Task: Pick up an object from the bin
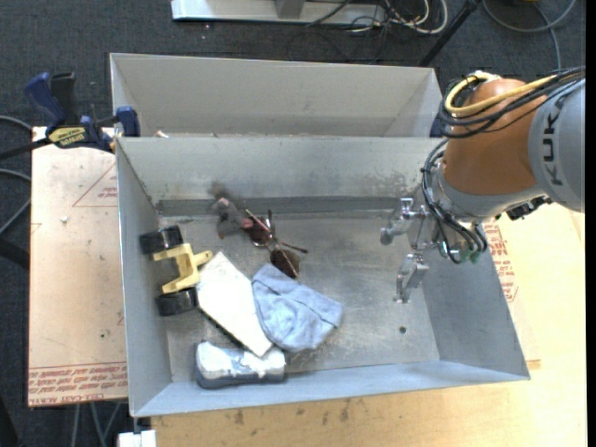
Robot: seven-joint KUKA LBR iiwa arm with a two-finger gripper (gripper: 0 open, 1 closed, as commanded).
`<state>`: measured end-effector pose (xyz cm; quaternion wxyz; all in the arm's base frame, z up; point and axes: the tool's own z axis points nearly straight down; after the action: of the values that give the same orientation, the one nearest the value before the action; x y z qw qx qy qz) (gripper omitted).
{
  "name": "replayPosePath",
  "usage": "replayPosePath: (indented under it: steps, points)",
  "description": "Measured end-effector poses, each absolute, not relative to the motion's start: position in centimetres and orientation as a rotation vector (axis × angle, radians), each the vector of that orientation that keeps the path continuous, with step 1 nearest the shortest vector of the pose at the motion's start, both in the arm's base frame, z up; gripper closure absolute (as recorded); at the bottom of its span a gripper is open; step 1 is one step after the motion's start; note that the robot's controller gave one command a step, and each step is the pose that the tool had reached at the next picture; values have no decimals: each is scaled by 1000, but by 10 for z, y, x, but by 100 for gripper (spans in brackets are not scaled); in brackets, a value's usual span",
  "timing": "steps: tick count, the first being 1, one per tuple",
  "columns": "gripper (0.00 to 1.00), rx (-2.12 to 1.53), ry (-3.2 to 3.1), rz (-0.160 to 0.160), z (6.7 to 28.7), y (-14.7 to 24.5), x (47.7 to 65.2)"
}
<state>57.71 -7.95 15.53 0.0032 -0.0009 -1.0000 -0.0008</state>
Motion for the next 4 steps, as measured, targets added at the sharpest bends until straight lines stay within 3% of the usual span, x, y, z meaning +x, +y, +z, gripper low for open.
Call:
replayPosePath:
  steps: [1,2,3,4]
  points:
    - [0,0,-3143,-1,160,-79,579]
    - [0,139,-3142,0,104,-24,558]
    - [0,209,-3130,-5,91,-3,552]
    - [0,-32,-3141,-2,100,32,542]
